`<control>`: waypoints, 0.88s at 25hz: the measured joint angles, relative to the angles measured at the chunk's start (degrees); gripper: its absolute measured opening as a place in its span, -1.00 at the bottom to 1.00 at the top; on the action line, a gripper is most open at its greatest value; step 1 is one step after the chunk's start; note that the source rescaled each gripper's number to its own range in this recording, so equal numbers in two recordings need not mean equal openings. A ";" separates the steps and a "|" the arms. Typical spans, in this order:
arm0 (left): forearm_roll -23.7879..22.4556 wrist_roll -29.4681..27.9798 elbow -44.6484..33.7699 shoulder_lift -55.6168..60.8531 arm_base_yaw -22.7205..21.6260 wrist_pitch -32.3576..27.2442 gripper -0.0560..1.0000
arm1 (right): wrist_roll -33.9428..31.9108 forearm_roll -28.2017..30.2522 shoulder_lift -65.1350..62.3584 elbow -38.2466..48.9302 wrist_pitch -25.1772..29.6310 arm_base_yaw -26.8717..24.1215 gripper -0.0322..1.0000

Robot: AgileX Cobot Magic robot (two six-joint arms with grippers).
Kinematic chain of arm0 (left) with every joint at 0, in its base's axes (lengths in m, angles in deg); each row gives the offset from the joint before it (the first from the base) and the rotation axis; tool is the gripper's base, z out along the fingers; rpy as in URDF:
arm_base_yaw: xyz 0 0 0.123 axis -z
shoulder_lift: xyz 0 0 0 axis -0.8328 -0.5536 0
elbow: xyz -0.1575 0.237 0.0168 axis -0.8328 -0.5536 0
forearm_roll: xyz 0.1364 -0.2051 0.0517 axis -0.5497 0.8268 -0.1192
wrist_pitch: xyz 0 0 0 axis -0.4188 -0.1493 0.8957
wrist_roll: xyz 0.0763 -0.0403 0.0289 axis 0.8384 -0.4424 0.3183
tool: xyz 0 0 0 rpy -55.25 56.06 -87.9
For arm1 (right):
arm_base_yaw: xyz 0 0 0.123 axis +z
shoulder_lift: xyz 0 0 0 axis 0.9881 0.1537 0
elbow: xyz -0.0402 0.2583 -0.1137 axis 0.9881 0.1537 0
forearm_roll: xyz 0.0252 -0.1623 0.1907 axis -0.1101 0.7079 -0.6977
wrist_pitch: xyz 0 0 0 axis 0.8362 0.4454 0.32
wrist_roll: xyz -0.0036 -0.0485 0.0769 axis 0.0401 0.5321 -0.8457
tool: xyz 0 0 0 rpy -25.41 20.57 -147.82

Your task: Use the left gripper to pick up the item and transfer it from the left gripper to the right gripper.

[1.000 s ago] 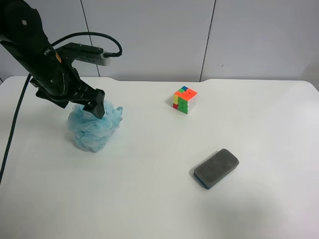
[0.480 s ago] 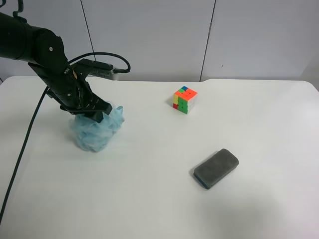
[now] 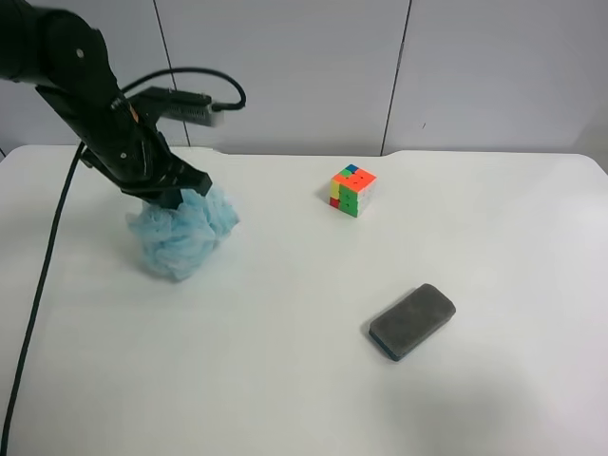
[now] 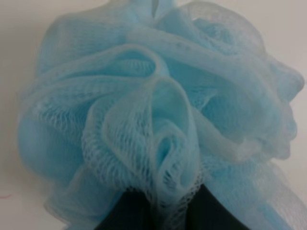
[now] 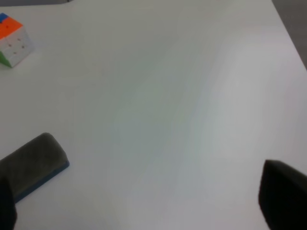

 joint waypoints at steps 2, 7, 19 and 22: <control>1.54 0.88 1.95 2.82 0.00 -1.43 -0.87 | 0.00 0.00 0.00 0.00 0.00 0.00 1.00; 6.83 2.43 4.15 9.72 0.00 -5.55 -0.88 | 0.00 0.00 0.00 0.00 0.00 0.00 1.00; 18.47 7.27 4.15 14.36 0.00 -12.18 -0.88 | 0.00 0.00 0.00 0.00 0.00 0.00 1.00; 18.92 7.88 4.15 14.36 0.00 -13.85 -0.88 | 0.00 0.00 0.00 0.00 0.00 0.00 1.00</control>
